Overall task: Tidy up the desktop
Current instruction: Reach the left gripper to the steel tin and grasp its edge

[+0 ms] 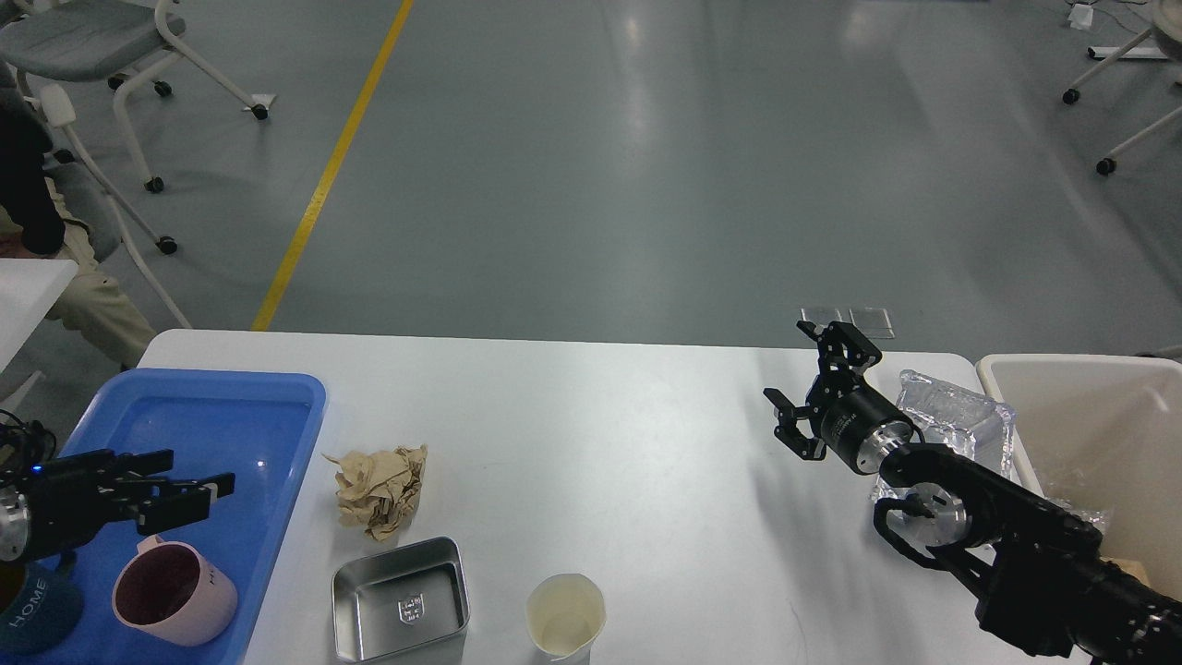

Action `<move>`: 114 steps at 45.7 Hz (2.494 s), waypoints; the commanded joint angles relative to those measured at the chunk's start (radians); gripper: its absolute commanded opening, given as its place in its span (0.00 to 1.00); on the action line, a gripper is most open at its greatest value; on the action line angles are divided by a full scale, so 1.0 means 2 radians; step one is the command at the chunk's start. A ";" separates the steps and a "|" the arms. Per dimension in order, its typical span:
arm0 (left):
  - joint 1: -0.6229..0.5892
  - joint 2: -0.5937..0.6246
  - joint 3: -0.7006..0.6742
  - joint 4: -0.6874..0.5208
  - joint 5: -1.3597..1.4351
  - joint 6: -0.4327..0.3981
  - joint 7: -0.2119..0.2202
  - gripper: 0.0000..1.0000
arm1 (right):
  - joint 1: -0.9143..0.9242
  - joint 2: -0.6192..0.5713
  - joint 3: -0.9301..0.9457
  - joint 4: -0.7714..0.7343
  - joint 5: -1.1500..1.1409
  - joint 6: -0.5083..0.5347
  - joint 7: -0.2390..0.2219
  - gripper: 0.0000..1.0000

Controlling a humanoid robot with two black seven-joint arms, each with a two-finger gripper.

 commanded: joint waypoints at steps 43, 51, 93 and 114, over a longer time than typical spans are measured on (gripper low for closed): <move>-0.190 -0.177 0.267 0.048 0.105 -0.049 -0.060 0.91 | 0.000 0.001 0.002 0.001 0.000 -0.008 0.000 1.00; -0.197 -0.206 0.282 0.073 0.105 -0.048 -0.067 0.84 | 0.000 0.001 0.003 0.002 0.000 -0.008 0.000 1.00; -0.179 -0.273 0.295 0.131 0.105 -0.048 -0.093 0.16 | 0.001 -0.003 0.007 0.003 0.000 -0.007 0.000 1.00; -0.172 -0.275 0.296 0.154 0.106 -0.047 -0.110 0.00 | 0.000 -0.003 0.008 0.003 0.000 -0.007 0.000 1.00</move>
